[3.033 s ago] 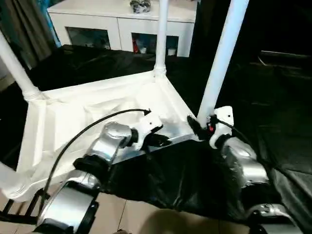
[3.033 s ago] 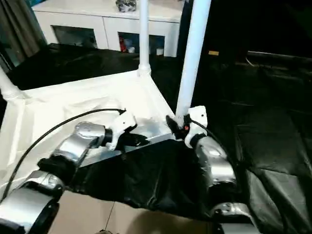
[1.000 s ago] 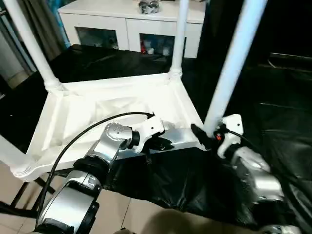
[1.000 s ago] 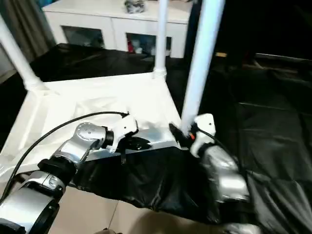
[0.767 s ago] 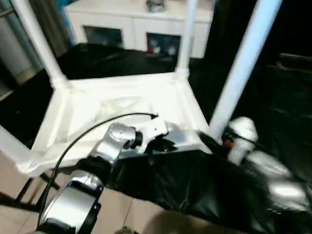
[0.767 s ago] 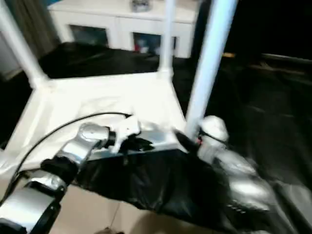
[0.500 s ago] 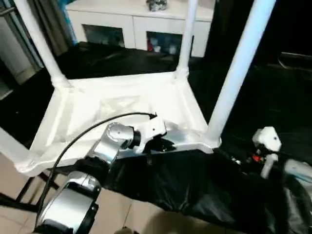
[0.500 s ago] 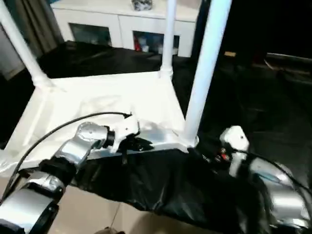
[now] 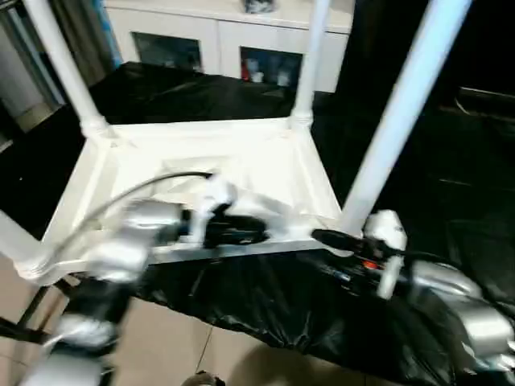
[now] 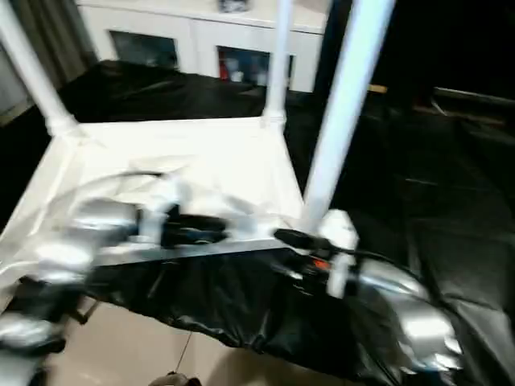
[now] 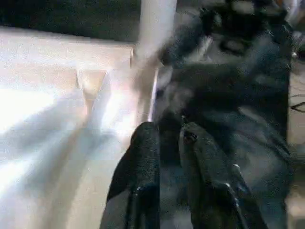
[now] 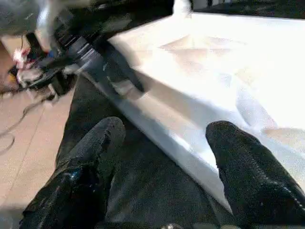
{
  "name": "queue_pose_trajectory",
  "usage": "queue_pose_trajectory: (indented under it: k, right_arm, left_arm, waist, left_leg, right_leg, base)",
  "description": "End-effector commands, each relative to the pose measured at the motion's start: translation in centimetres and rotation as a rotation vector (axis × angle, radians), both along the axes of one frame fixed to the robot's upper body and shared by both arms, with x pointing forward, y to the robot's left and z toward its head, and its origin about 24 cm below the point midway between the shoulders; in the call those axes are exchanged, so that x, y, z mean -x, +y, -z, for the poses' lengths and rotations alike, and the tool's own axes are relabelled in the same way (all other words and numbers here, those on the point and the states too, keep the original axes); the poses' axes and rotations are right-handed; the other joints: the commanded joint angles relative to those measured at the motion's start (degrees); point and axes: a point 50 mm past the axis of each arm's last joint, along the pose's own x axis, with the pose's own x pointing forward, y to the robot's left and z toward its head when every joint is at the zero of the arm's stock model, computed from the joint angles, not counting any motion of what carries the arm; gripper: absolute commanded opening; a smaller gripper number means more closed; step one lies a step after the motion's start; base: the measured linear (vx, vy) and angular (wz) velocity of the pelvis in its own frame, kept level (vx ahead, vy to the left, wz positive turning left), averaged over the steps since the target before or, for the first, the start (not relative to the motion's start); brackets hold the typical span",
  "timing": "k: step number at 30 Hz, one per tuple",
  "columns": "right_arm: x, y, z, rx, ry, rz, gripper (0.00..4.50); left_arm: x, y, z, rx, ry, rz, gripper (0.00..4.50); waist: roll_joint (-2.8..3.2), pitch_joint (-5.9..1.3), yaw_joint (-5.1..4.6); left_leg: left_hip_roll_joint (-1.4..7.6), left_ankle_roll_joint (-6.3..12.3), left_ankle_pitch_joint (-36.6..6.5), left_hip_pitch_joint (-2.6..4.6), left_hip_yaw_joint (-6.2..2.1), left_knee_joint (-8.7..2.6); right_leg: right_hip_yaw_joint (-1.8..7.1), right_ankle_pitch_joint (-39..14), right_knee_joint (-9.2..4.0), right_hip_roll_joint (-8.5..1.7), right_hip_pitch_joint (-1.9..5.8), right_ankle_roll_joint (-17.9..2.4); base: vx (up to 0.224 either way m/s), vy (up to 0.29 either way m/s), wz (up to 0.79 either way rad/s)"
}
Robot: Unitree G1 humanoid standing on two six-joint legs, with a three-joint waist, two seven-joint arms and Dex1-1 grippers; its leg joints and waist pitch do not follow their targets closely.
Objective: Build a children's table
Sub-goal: Rotate leg to tighten, then rotate table base
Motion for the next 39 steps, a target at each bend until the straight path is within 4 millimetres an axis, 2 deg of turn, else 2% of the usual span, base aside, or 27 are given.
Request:
queue_pose_trajectory:
  k: [1, 2, 3, 4, 5, 6, 7, 8, 9, 10, 11, 12, 13, 15, 17, 18, 19, 21, 23, 26, 28, 29, 32, 34, 36, 38, 39]
  right_arm:
    - [-0.5, 0.9, 0.5, 0.002, 0.015, 0.019, 3.19]
    - [-0.7, 1.7, 0.6, -0.019, 0.024, 0.02, 3.19]
    - [-1.0, 2.5, 0.8, -0.035, 0.026, 0.024, 3.19]
    - [-1.2, 3.1, 0.9, -0.051, 0.026, 0.033, 3.19]
    - [-1.3, 3.3, 0.9, -0.057, 0.029, 0.04, 3.19]
    - [-1.7, 4.3, 1.1, -0.083, 0.04, 0.072, 3.19]
    - [-2.1, 5.0, 1.2, -0.105, 0.045, 0.102, 3.19]
    - [-2.3, 5.5, 1.2, -0.119, 0.048, 0.121, 3.19]
    - [-2.4, 5.6, 1.2, -0.123, 0.05, 0.127, 3.19]
    - [-2.5, 5.8, 1.2, -0.131, 0.054, 0.138, 3.19]
    - [-3.7, 6.6, 1.6, -0.154, 0.072, 0.269, 3.19]
    - [-3.7, 6.6, 1.6, -0.154, 0.072, 0.269, 3.19]
    - [-4.3, 7.0, 1.7, -0.165, 0.085, 0.344, 3.19]
    - [-5.7, 6.9, 1.9, -0.173, 0.096, 0.506, 3.19]
    - [-6.2, 6.8, 2.0, -0.173, 0.098, 0.564, 3.19]
    - [-7.0, 5.9, 1.8, -0.197, 0.091, 0.658, 3.19]
    - [-7.2, 5.8, 1.7, -0.201, 0.09, 0.671, 3.19]
    - [-8.1, 4.3, 1.5, -0.219, 0.086, 0.773, 3.19]
    - [-8.8, 2.9, 1.4, -0.216, 0.076, 0.843, 3.19]
    - [-9.2, 1.7, 1.4, -0.204, 0.061, 0.897, 3.19]
    - [-9.5, 0.7, 1.3, -0.204, 0.054, 0.932, 3.19]
    - [-9.8, -0.5, 1.2, -0.185, 0.034, 0.97, 3.19]
    - [-10.0, -2.1, 1.1, -0.169, 0.02, 1.018, 3.19]
    - [-10.1, -3.3, 0.9, -0.157, 0.005, 1.05, 3.19]
    - [-10.1, -5.0, 0.8, -0.135, -0.01, 1.1, 3.19]
    - [-10.0, -6.1, 0.8, -0.118, -0.026, 1.125, 3.19]
    - [-9.9, -6.6, 0.7, -0.103, -0.037, 1.133, 3.19]
  left_arm:
    - [1.3, 0.8, -0.4, -0.035, 0.055, 0.021, 1.34]
    - [2.0, 1.5, -0.5, -0.056, 0.081, 0.014, 1.34]
    - [2.6, 2.0, -0.6, -0.071, 0.107, 0.003, 1.5]
    - [3.1, 2.4, -0.7, -0.083, 0.123, -0.007, 1.7]
    - [3.3, 2.6, -0.7, -0.087, 0.126, -0.011, 1.7]
    - [3.9, 3.0, -0.7, -0.105, 0.142, -0.026, 1.7]
    - [4.2, 3.3, -0.6, -0.127, 0.142, -0.044, 1.73]
    - [4.5, 3.5, -0.6, -0.142, 0.141, -0.057, 1.99]
    - [4.5, 3.5, -0.6, -0.147, 0.14, -0.06, 2.11]
    - [4.6, 3.6, -0.5, -0.156, 0.137, -0.065, 2.11]
    - [4.7, 3.9, -0.4, -0.186, 0.11, -0.097, 2.14]
    - [4.7, 3.9, -0.4, -0.186, 0.11, -0.097, 2.12]
    - [4.7, 4.0, -0.3, -0.199, 0.093, -0.116, 2.29]
    - [4.7, 4.2, 0.0, -0.235, 0.069, -0.151, 2.45]
    - [4.7, 4.3, 0.1, -0.248, 0.062, -0.164, 2.56]
    - [4.3, 4.4, 0.1, -0.258, 0.028, -0.198, 2.56]
    - [4.3, 4.4, 0.1, -0.258, 0.024, -0.202, 2.56]
    - [3.7, 4.6, 0.1, -0.266, -0.017, -0.235, 2.56]
    - [3.3, 4.7, 0.2, -0.281, -0.043, -0.254, 2.56]
    - [3.2, 4.8, 0.6, -0.302, -0.049, -0.258, 2.56]
    - [3.1, 4.8, 1.0, -0.318, -0.052, -0.26, 2.56]
    - [2.8, 4.7, 1.5, -0.336, -0.065, -0.273, 2.56]
    - [2.2, 4.4, 2.0, -0.35, -0.088, -0.292, 2.56]
    - [1.7, 4.0, 2.3, -0.344, -0.105, -0.305, 2.56]
    - [1.0, 3.5, 2.7, -0.354, -0.143, -0.325, 2.56]
    - [0.5, 3.1, 3.0, -0.367, -0.175, -0.335, 2.56]
    - [0.1, 2.9, 3.0, -0.361, -0.191, -0.349, 2.56]
  waist:
    - [0.02, -3.49, 0.01]
    - [-0.54, -3.42, 0.0]
    - [-0.24, -3.54, -0.03]
    - [-0.52, -3.29, -0.2]
    - [-0.41, -3.24, -0.26]
    - [-0.63, -3.14, -0.3]
    - [-0.72, -2.98, -0.25]
    - [-0.74, -2.85, -0.28]
    - [-0.64, -2.82, -0.19]
    - [-0.52, -2.71, 0.09]
    - [-0.53, -2.55, -0.07]
    - [-0.6, -2.47, -0.26]
    - [-0.41, -2.74, -0.06]
    - [-0.46, -2.71, -0.4]
    - [-0.42, -2.94, -0.38]
    - [-0.29, -2.9, -0.39]
    - [-0.41, -3.03, -0.44]
    - [-0.2, -3.21, -0.37]
    - [-0.26, -3.51, -0.54]
    - [-0.47, -3.65, -0.32]
    - [-0.52, -3.64, -0.17]
    - [-0.74, -3.53, -0.16]
    - [-0.55, -3.34, 0.27]
    - [-0.62, -3.37, 0.5]
    - [-0.71, -3.39, 0.75]
    - [-0.83, -3.45, 1.16]
    - [-0.73, -3.4, 1.15]
  left_leg:
    - [4.37, 0.88, -11.5, 1.67, -2.09, -4.24]
    - [4.38, 0.66, -11.3, 1.4, -2.18, -4.41]
    - [4.39, 0.29, -11.4, 1.48, -2.24, -4.43]
    - [4.18, 0.08, -11.7, 1.29, -2.18, -4.57]
    - [4.14, -0.21, -12.4, 1.4, -2.04, -4.57]
    - [4.14, -0.75, -13.3, 1.41, -2.09, -4.59]
    - [4.19, -1.44, -14.8, 1.44, -2.19, -4.75]
    - [4.1, -2.01, -15.7, 1.41, -2.27, -4.88]
    - [4.13, -2.32, -16.4, 1.61, -2.29, -4.86]
    - [4.19, -2.91, -17.9, 2.16, -2.21, -4.87]
    - [4.2, -3.75, -19.5, 2.08, -2.39, -5.12]
    - [4.14, -4.33, -20.4, 1.95, -2.61, -5.28]
    - [4.19, -5.08, -21.0, 2.2, -2.67, -5.26]
    - [4.06, -5.97, -21.0, 1.95, -2.81, -5.46]
    - [3.96, -6.12, -19.8, 2.33, -2.51, -5.28]
    - [3.87, -5.94, -19.4, 2.3, -2.45, -5.25]
    - [3.81, -5.97, -18.8, 2.27, -2.37, -5.17]
    - [3.71, -5.56, -16.8, 2.06, -2.29, -5.0]
    - [3.45, -5.02, -14.0, 1.98, -2.09, -4.66]
    - [3.31, -3.42, -11.1, 1.68, -1.91, -4.24]
    - [3.31, -2.86, -11.3, 1.82, -1.82, -4.13]
    - [3.42, -2.73, -12.0, 1.77, -1.81, -4.21]
    - [3.6, -3.85, -15.5, 2.39, -1.8, -4.29]
    - [3.58, -4.32, -16.7, 2.43, -1.87, -4.27]
    - [3.59, -4.2, -16.7, 2.14, -1.99, -4.31]
    - [3.52, -4.22, -16.9, 2.49, -1.77, -4.01]
    - [3.4, -4.02, -16.8, 2.1, -1.88, -4.01]
  right_leg:
    - [3.51, -11.1, -2.96, -4.46, 1.5, -12.9]
    - [3.53, -10.2, -2.71, -4.52, 1.74, -13.1]
    - [3.5, -9.5, -2.38, -4.53, 1.69, -13.5]
    - [3.51, -9.8, -2.46, -4.42, 1.63, -13.6]
    - [3.57, -10.2, -2.58, -4.38, 1.52, -13.6]
    - [3.74, -11.1, -2.62, -4.6, 1.48, -13.6]
    - [3.82, -13.4, -2.93, -4.79, 1.34, -13.1]
    - [3.88, -15.3, -3.11, -4.77, 1.44, -12.4]
    - [3.92, -16.3, -3.23, -4.76, 1.26, -12.0]
    - [4.03, -18.0, -3.55, -4.72, 0.83, -11.2]
    - [4.08, -19.4, -3.53, -4.76, 0.63, -11.0]
    - [4.03, -20.8, -3.64, -4.82, 0.84, -10.6]
    - [4.02, -21.3, -3.61, -4.87, 0.83, -9.9]
    - [3.99, -19.5, -3.32, -4.74, 0.88, -10.0]
    - [4.07, -16.7, -3.11, -4.49, 0.77, -9.9]
    - [4.11, -15.8, -3.05, -4.34, 0.83, -10.0]
    - [4.09, -14.4, -2.91, -4.38, 0.95, -10.2]
    - [4.06, -11.1, -2.49, -4.16, 1.23, -10.2]
    - [3.94, -6.6, -1.95, -3.89, 1.48, -11.1]
    - [3.87, -3.3, -1.57, -3.93, 1.89, -11.9]
    - [3.88, -4.2, -1.68, -3.94, 1.8, -12.0]
    - [3.9, -5.5, -1.85, -3.96, 1.84, -12.0]
    - [3.97, -10.4, -2.38, -3.97, 1.32, -11.1]
    - [4.01, -11.8, -2.52, -4.04, 1.36, -10.8]
    - [4.05, -11.9, -2.49, -4.07, 1.52, -10.3]
    - [4.19, -11.6, -2.57, -4.05, 1.19, -10.5]
    - [4.17, -12.0, -2.6, -4.05, 1.43, -10.4]
  base:
    - [0.0, 0.0, 0.0]
    - [0.0, 0.0, 0.0]
    - [0.0, 0.0, 0.0]
    - [0.0, 0.0, 0.0]
    - [0.0, 0.0, 0.0]
    - [0.0, 0.0, 0.0]
    - [0.0, 0.0, 0.0]
    - [0.0, 0.0, 0.0]
    - [0.0, 0.0, 0.0]
    - [0.0, 0.0, 0.0]
    - [0.0, 0.0, 0.0]
    - [0.0, 0.0, 0.0]
    - [0.0, 0.0, 0.0]
    - [0.0, 0.0, 0.0]
    - [0.0, 0.0, 0.0]
    - [0.0, 0.0, 0.0]
    - [0.0, 0.0, 0.0]
    - [0.0, 0.0, 0.0]
    - [0.0, 0.0, 0.0]
    - [0.0, 0.0, 0.0]
    - [0.0, 0.0, 0.0]
    - [0.0, 0.0, 0.0]
    - [0.0, 0.0, 0.0]
    - [0.0, 0.0, 0.0]
    - [0.0, 0.0, 0.0]
    - [0.0, 0.0, 0.0]
    - [0.0, 0.0, 0.0]
